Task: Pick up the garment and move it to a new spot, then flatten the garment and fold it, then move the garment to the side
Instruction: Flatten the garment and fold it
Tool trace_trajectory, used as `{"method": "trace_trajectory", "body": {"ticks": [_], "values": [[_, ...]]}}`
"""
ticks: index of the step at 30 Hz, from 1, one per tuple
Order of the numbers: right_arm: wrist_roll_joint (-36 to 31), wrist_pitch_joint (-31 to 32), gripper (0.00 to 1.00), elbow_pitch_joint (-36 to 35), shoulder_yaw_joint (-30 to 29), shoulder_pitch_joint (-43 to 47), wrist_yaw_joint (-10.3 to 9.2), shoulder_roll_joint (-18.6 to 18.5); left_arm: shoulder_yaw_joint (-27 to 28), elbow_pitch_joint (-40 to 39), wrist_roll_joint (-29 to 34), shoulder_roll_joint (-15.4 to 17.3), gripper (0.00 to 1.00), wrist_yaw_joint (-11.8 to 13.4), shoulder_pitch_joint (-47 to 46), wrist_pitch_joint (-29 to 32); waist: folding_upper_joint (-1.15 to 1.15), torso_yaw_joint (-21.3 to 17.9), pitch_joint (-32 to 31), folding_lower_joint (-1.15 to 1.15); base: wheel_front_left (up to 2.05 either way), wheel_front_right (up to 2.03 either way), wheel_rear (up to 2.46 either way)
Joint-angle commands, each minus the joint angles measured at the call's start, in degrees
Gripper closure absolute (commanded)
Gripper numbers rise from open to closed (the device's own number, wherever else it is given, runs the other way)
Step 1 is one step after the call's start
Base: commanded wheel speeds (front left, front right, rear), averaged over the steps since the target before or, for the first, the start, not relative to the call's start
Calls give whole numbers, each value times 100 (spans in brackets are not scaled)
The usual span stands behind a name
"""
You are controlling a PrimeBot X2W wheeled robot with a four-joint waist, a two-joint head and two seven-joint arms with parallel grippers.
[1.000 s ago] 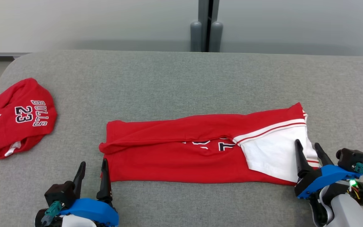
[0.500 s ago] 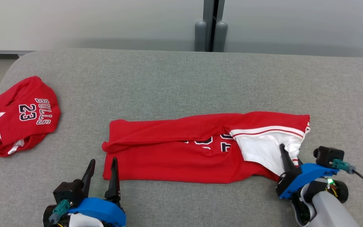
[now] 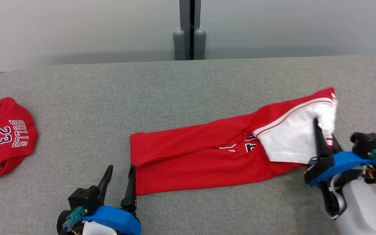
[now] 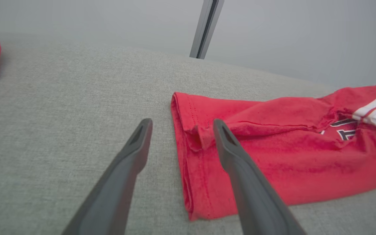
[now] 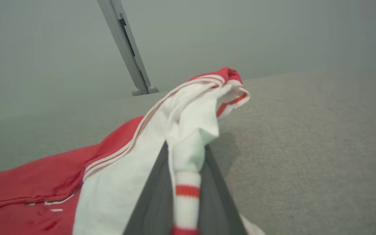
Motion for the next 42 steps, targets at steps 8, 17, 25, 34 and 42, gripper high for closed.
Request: {"method": "trace_trajectory", "body": {"ticks": [8, 17, 25, 34, 42], "values": [[400, 206, 100, -1024, 1470, 162, 0, 337, -316, 81, -176, 5, 0, 69, -103, -25, 0, 246, -46, 0, 0, 0, 0], [529, 536, 100, -826, 2231, -46, 0, 545, -580, 133, -288, 2, 0, 138, -96, -24, 0, 1218, -29, 0, 0, 0, 0], [639, 372, 0, -145, 2329, -349, 0, 733, -636, 207, -315, 1, 0, 170, -21, -24, 0, 1832, -14, 0, 0, 0, 0], [538, -24, 0, -235, 1720, -447, 0, 734, -461, 52, -180, 1, 0, 282, 28, -25, 0, 1430, -133, 0, 0, 0, 0], [-690, -26, 0, -1010, -90, 395, 0, 750, -187, -316, 292, 8, 0, 603, 26, -24, 0, 754, -242, 0, 0, 0, 0]]}}
